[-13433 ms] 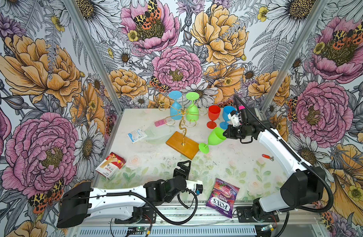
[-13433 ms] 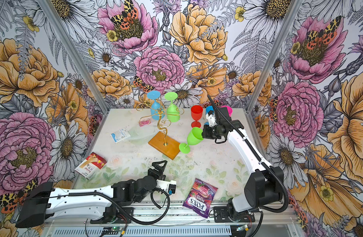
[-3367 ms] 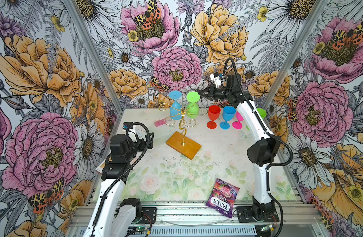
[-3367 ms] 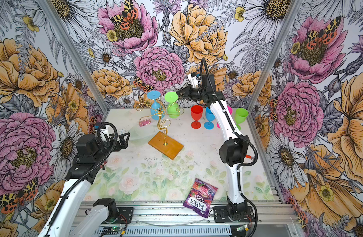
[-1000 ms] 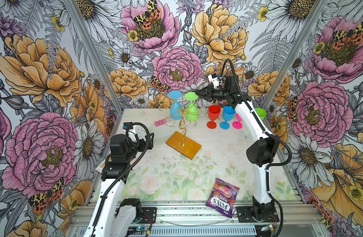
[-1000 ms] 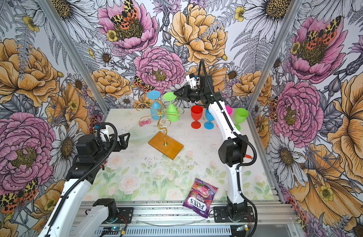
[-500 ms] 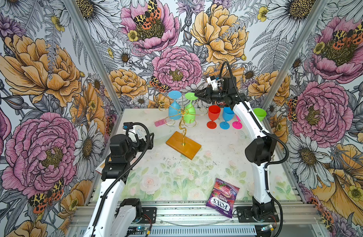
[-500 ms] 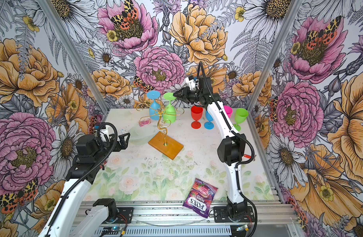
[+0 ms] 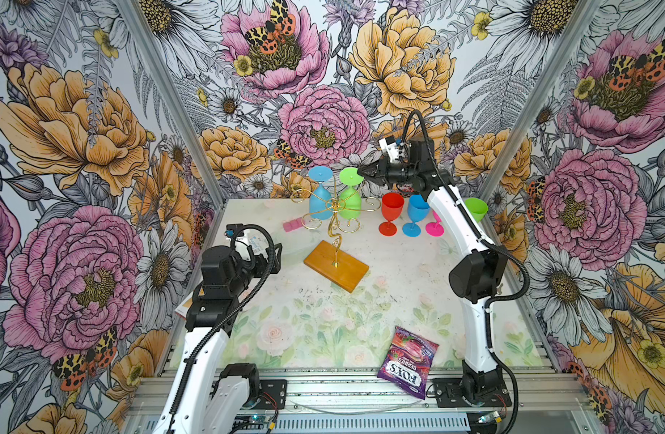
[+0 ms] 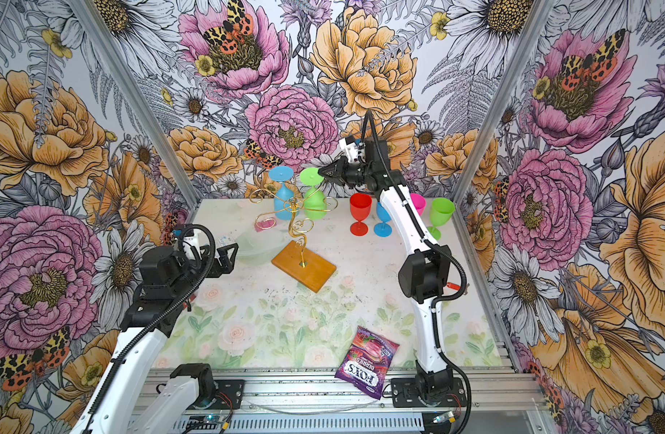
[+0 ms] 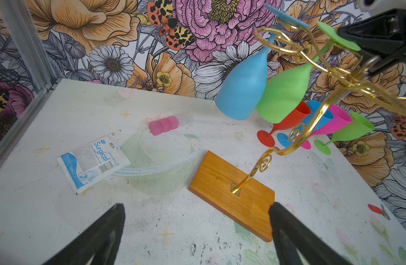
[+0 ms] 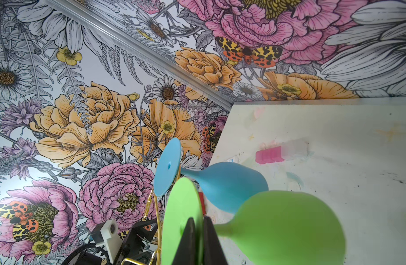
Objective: Take the wine glass off the wine glass rack
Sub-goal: Pick up the wine glass from the wine glass rack.
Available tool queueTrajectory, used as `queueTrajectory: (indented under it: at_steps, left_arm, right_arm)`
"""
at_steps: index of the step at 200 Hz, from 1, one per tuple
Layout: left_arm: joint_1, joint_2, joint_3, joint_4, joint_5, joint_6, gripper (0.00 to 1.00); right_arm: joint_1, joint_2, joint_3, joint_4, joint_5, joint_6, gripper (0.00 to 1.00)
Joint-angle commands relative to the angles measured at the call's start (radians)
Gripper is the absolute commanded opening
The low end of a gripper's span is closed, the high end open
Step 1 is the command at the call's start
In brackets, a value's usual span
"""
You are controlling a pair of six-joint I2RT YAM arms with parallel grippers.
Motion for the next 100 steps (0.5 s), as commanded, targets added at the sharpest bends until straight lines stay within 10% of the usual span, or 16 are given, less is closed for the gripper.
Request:
queueTrajectory:
  at_steps: [1, 100]
  left_arm:
    - [0.012, -0.007, -0.01, 0.025, 0.02, 0.014, 0.99]
    - [0.018, -0.011, -0.01, 0.026, 0.026, 0.014, 0.99]
  right_arm:
    - [-0.001, -0.015, 0.019, -0.005, 0.003, -0.003, 0.05]
    - [-0.013, -0.073, -0.036, -0.002, 0.008, -0.004, 0.0]
